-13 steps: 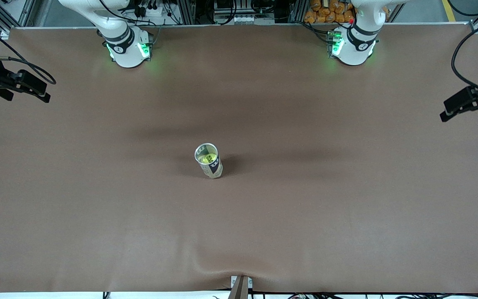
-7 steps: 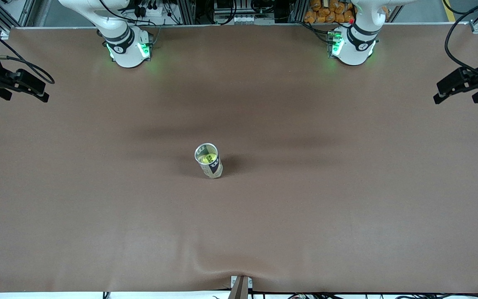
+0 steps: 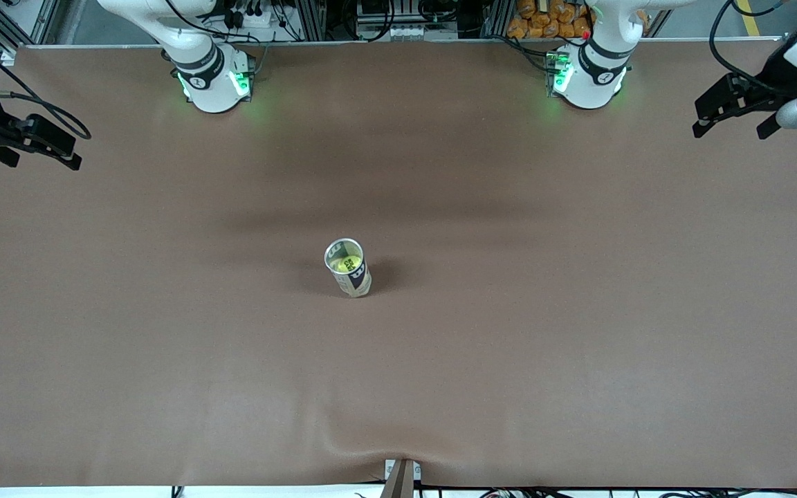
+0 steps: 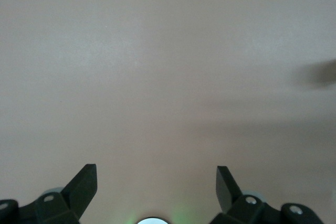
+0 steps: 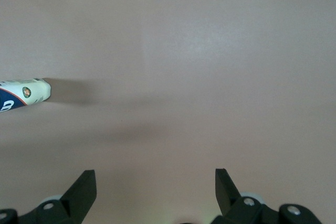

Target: Insert tennis ball vertically with right arm

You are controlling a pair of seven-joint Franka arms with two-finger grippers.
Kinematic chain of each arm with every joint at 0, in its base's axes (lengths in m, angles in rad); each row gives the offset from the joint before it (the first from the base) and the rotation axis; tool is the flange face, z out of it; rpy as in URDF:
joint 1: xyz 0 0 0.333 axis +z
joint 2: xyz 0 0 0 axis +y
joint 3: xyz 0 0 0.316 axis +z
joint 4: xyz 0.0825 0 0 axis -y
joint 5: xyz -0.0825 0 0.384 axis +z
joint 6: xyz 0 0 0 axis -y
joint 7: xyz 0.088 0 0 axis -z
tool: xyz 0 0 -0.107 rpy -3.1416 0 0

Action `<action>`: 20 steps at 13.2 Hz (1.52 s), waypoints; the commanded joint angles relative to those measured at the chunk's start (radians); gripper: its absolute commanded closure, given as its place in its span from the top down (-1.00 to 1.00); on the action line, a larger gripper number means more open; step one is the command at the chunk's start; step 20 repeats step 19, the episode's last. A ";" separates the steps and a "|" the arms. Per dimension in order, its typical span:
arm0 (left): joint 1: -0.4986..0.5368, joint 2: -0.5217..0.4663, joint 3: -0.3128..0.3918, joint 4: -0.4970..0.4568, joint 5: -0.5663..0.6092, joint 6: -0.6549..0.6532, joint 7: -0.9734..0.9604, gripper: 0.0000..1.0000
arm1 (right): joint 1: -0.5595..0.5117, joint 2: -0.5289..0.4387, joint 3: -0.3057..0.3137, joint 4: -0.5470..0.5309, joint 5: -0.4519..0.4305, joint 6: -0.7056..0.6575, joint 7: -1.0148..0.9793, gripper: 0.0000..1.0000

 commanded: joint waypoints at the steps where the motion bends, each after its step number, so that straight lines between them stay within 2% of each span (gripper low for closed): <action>1: -0.002 -0.019 -0.004 -0.015 0.003 -0.011 0.012 1.00 | -0.019 -0.004 0.014 0.007 0.003 -0.007 -0.014 1.00; 3: -0.001 -0.016 -0.004 -0.010 0.008 -0.013 0.012 1.00 | -0.019 -0.004 0.014 0.007 0.003 -0.007 -0.014 1.00; 6: -0.007 -0.016 -0.015 -0.010 0.085 -0.034 0.009 1.00 | -0.016 -0.004 0.015 0.007 0.003 -0.008 -0.014 1.00; 20: -0.013 -0.004 -0.006 0.005 0.086 -0.034 0.002 1.00 | -0.010 -0.003 0.018 0.004 0.003 -0.007 -0.018 1.00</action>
